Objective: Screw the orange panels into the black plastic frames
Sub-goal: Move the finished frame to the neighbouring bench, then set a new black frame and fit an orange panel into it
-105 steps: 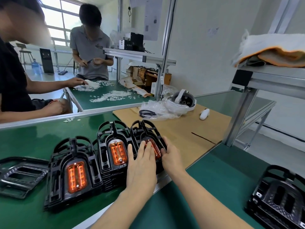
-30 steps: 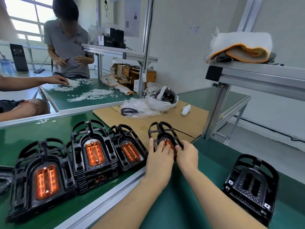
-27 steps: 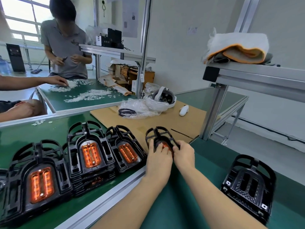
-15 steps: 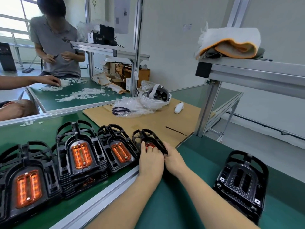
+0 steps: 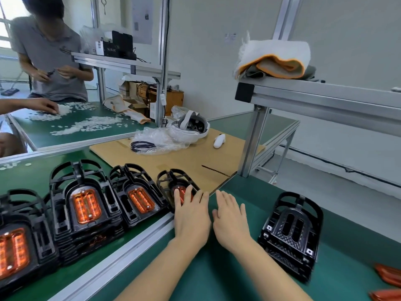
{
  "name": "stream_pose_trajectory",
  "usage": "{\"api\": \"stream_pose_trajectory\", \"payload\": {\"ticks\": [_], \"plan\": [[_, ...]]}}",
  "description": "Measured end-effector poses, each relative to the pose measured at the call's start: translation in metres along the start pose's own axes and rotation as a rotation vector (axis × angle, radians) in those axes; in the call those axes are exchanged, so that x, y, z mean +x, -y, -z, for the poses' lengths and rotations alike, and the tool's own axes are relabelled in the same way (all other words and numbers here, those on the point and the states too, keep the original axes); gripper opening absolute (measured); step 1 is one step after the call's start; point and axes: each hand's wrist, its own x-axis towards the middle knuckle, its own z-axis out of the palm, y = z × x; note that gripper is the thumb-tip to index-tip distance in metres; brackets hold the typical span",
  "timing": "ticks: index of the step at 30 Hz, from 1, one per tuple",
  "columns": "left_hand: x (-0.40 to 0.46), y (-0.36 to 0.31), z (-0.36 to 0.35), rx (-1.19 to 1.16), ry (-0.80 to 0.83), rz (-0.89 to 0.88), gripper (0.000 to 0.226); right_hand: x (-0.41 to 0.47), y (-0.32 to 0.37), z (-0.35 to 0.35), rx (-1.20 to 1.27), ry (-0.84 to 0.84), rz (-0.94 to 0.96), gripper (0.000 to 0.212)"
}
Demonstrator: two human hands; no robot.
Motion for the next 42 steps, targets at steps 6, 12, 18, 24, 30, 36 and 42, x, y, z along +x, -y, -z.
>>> {"api": "stream_pose_trajectory", "payload": {"ticks": [6,12,18,24,30,36,42], "plan": [[-0.009,-0.031,0.007,-0.176,0.018,-0.003,0.049,-0.037,-0.018,0.016,-0.087,-0.105,-0.082,0.055],[-0.020,-0.070,0.011,-0.382,0.110,-0.040,0.048,-0.071,-0.043,0.031,-0.094,-0.189,-0.174,0.056],[-0.033,-0.106,0.003,-0.878,0.276,0.019,0.048,-0.110,-0.083,0.044,-0.084,-0.299,-0.375,0.058],[-0.032,-0.117,0.002,-1.248,0.380,0.254,0.047,-0.127,-0.120,0.047,0.187,-0.280,-0.458,0.055],[-0.027,-0.116,0.003,-1.238,0.457,0.240,0.041,-0.121,-0.135,0.047,0.445,-0.132,-0.428,0.051],[-0.034,-0.121,0.008,-1.264,0.442,0.196,0.039,-0.124,-0.138,0.050,0.503,-0.122,-0.410,0.051],[-0.040,-0.127,0.012,-1.256,0.379,0.174,0.035,-0.135,-0.139,0.060,0.533,-0.165,-0.393,0.050]]}}
